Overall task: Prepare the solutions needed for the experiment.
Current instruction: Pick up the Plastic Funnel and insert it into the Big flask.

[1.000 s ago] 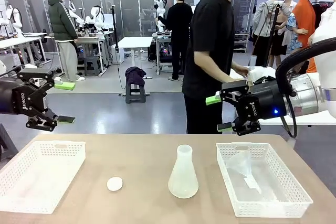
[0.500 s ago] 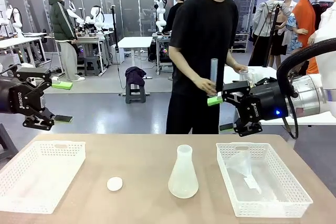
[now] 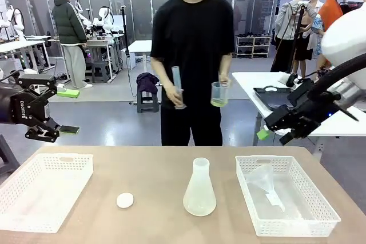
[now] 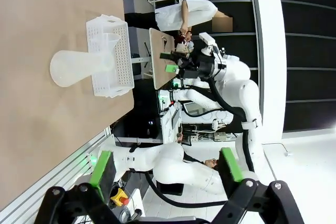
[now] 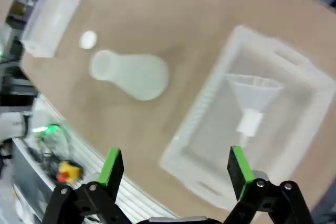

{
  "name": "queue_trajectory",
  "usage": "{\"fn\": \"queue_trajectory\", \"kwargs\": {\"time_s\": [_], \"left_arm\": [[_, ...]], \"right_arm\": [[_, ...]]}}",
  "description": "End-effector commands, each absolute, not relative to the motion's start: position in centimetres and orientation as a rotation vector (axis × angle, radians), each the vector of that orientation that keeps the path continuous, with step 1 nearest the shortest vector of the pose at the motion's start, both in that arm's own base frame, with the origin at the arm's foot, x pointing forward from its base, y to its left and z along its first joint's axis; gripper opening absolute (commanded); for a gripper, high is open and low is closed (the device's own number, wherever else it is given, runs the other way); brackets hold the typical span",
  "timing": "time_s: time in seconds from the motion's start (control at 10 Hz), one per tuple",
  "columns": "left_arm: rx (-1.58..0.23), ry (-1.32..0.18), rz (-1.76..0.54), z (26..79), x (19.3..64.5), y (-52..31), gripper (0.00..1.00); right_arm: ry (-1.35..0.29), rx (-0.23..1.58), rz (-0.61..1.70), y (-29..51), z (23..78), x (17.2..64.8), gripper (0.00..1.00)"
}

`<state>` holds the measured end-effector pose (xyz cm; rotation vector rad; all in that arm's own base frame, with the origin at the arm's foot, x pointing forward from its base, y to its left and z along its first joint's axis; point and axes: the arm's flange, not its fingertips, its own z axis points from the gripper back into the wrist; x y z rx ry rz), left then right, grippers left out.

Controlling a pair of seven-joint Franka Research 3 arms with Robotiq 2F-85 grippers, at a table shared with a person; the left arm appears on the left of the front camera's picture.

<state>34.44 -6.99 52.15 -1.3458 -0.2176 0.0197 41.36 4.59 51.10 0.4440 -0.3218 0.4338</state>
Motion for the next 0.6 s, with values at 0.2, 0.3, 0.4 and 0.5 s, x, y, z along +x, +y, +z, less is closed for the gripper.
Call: {"fn": "queue_trajectory", "kwargs": {"time_s": [0.2, 0.3, 0.4, 0.5], "left_arm": [[-1.372, -0.219, 0.018, 52.5, 34.4, -7.2, 1.00], [-1.372, -0.219, 0.018, 52.5, 34.4, -7.2, 1.00], [-1.372, -0.219, 0.018, 52.5, 34.4, -7.2, 1.00], [-1.372, -0.219, 0.018, 52.5, 34.4, -7.2, 1.00]], "right_arm": [[-0.274, 0.204, 0.951, 3.9, 51.8, 48.4, 1.00], [-0.226, 0.178, 1.083, 3.9, 51.6, 49.7, 1.00], [-0.149, 0.182, 1.204, 4.2, 51.3, 50.8, 1.00], [-0.095, 0.196, 1.293, 4.6, 50.7, 51.5, 1.00]]}}
